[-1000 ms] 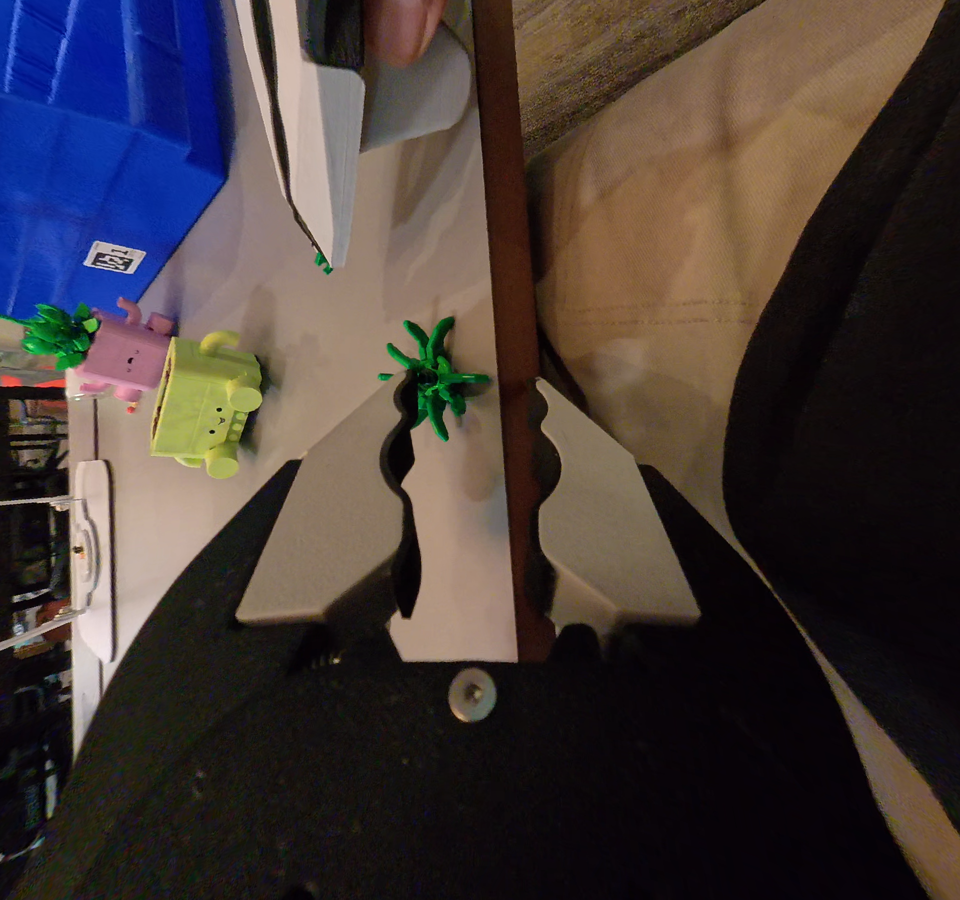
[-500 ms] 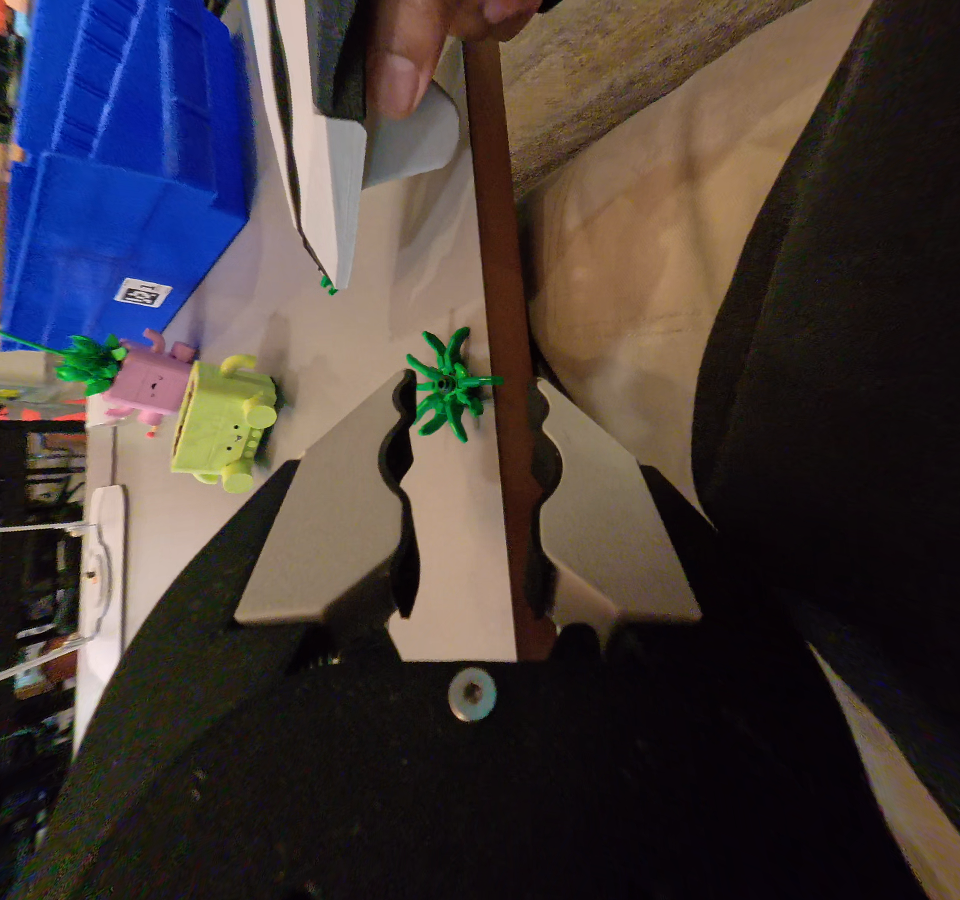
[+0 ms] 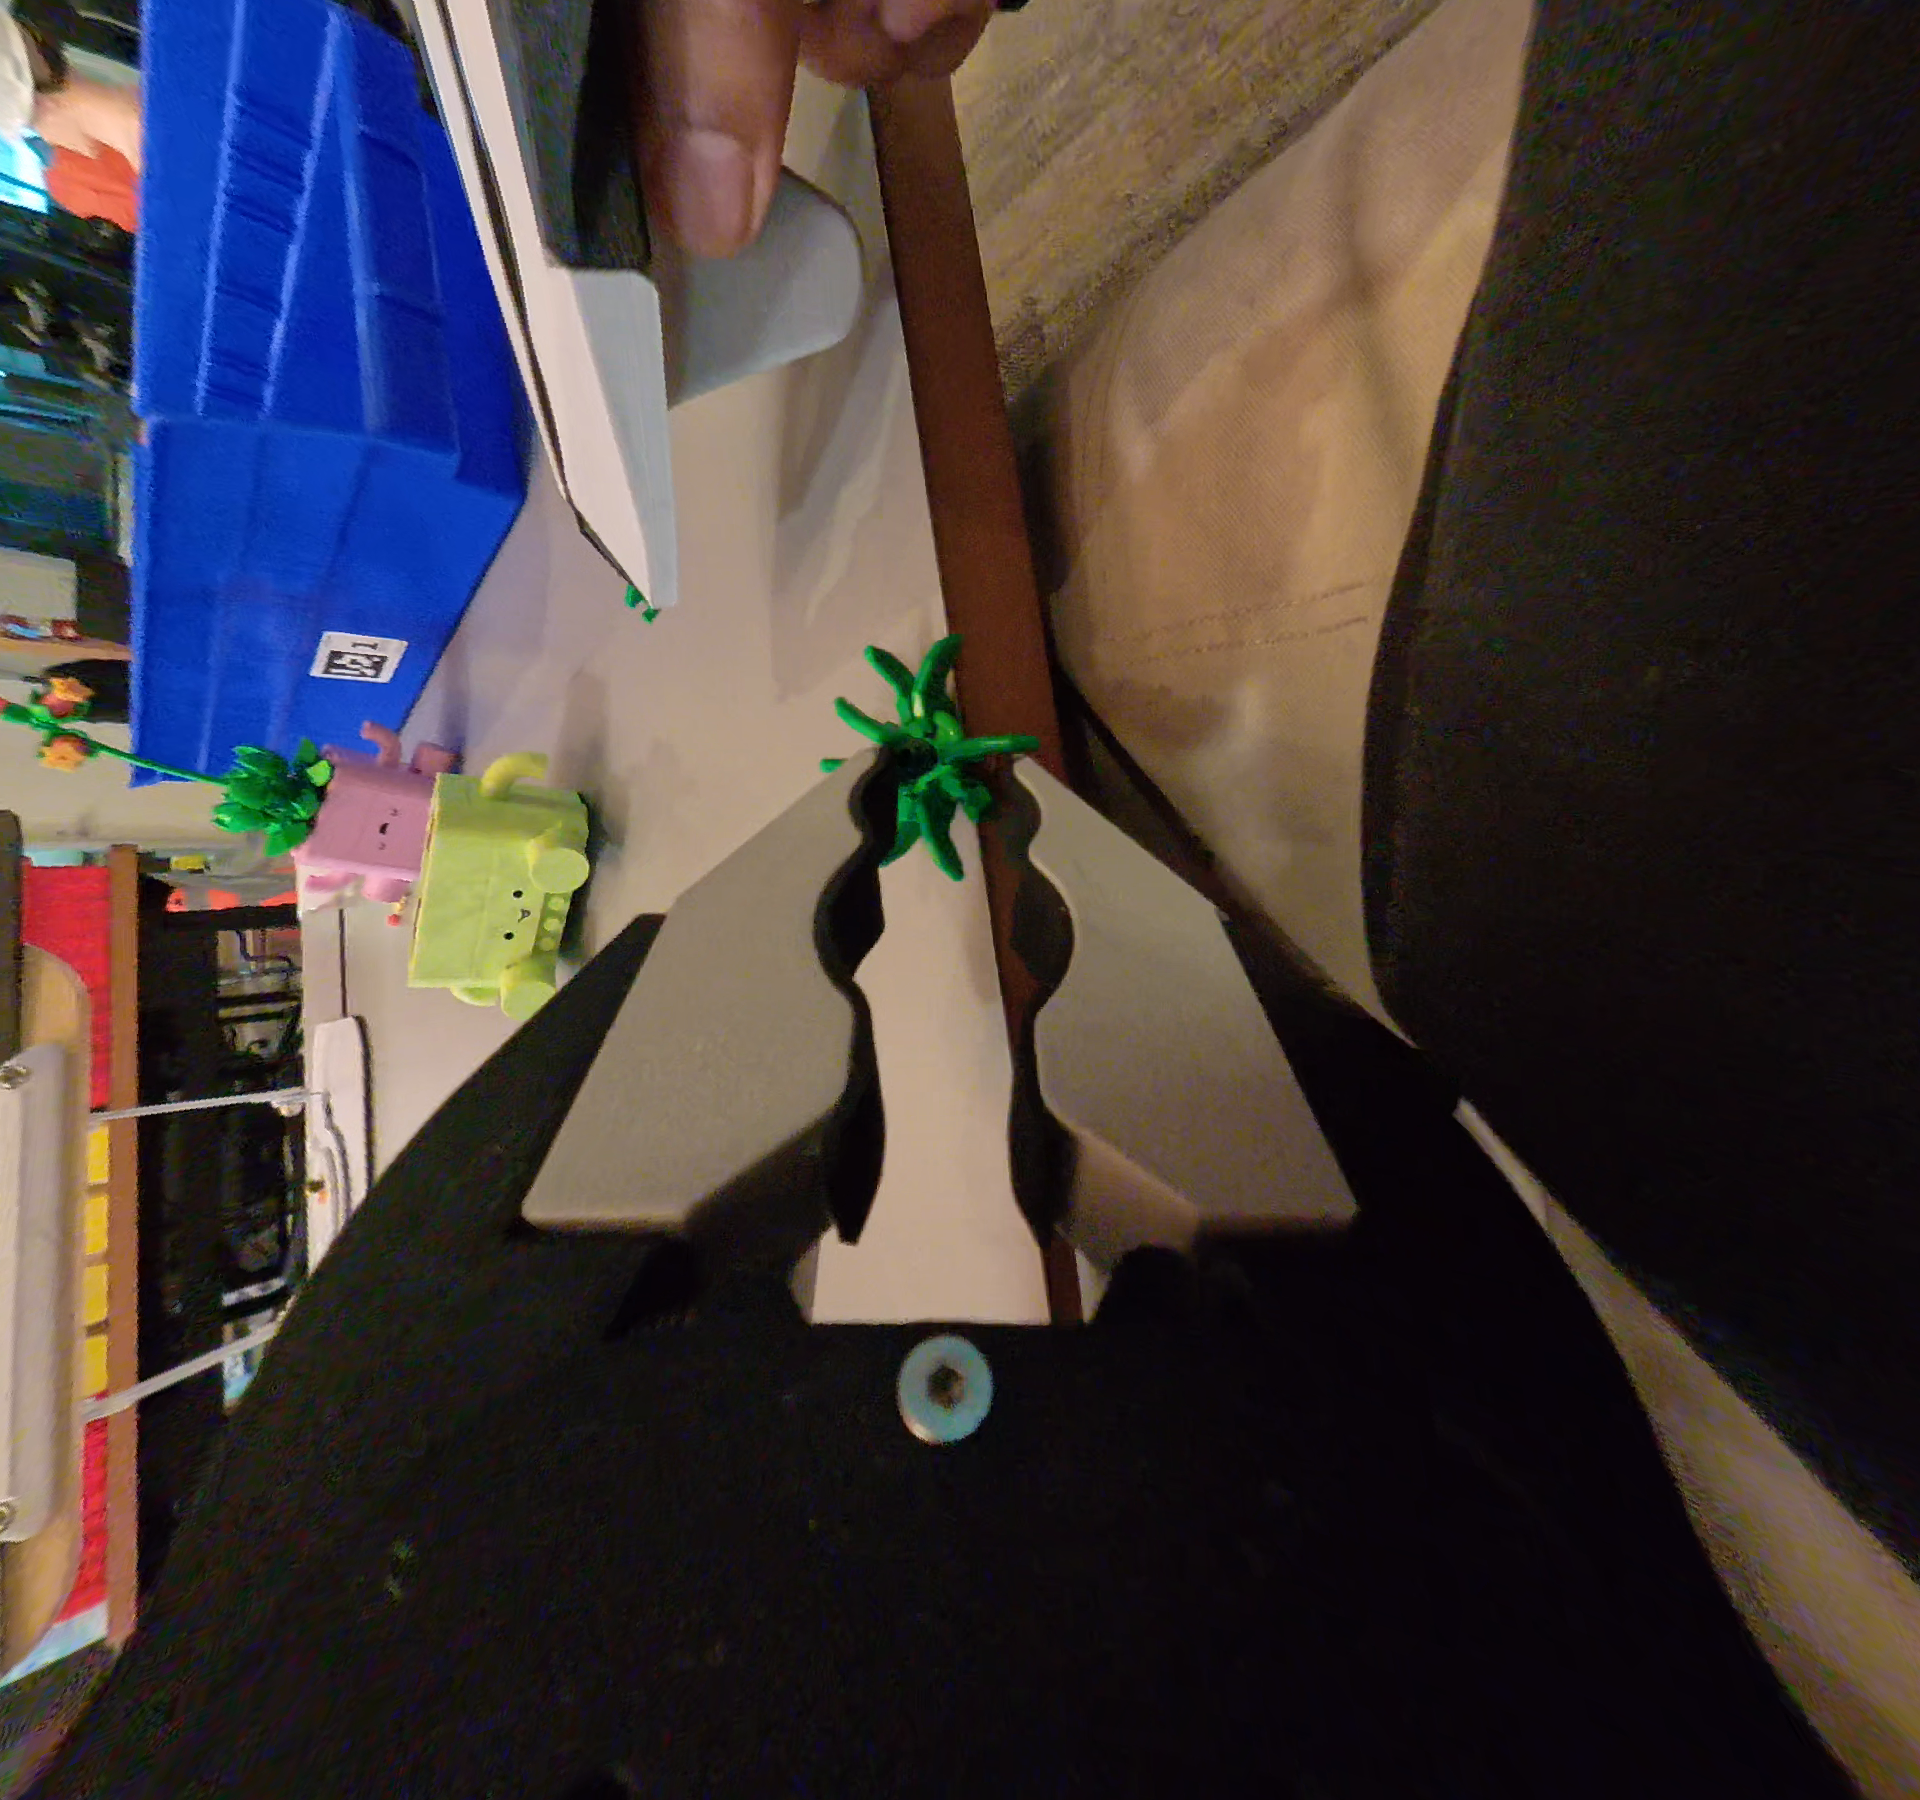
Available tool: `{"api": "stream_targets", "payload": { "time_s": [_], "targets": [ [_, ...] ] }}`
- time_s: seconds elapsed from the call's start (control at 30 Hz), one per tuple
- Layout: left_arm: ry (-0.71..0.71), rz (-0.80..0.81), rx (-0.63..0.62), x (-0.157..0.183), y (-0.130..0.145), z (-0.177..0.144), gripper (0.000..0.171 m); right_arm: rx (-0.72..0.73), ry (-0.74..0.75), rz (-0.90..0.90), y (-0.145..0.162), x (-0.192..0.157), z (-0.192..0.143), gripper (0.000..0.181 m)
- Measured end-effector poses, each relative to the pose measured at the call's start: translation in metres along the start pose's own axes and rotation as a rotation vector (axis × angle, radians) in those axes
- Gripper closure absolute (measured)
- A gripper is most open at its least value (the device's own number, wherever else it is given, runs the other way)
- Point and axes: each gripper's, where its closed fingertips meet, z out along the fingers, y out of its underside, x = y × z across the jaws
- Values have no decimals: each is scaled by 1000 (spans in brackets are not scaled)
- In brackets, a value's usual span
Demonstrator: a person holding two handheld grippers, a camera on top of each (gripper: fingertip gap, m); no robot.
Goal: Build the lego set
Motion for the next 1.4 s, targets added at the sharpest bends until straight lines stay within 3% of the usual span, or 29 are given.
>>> {"api": "stream_targets", "payload": {
  "time_s": [0.37, 0.63, 0.9, 1.0, 1.13, 1.3, 1.4],
  "targets": [
    [-54, -148, 100, -18, -15, -10, 156, 13, 3, -7, -3, -1, -2, 180],
    [-15, -583, 231, -45, -12, -17, 159, -53, 1, -15, 8, -3, 5, 180],
    [35, -800, 332, -59, -9, -25, 159, -67, 9, -21, 11, -4, 10, 179],
    [76, -918, 388, -67, -7, -28, 159, -52, 8, -57, 8, -3, 10, 153],
    [167, -1086, 475, -76, -2, -34, 160, 37, 19, -176, -11, -5, 0, 138],
    [435, -1212, 578, -68, -9, -41, 160, 302, -75, -342, -48, -46, -17, 148],
    [556, -1245, 663, -66, -19, -48, 160, 331, -131, -303, -49, -56, -14, 147]
  ]
}}
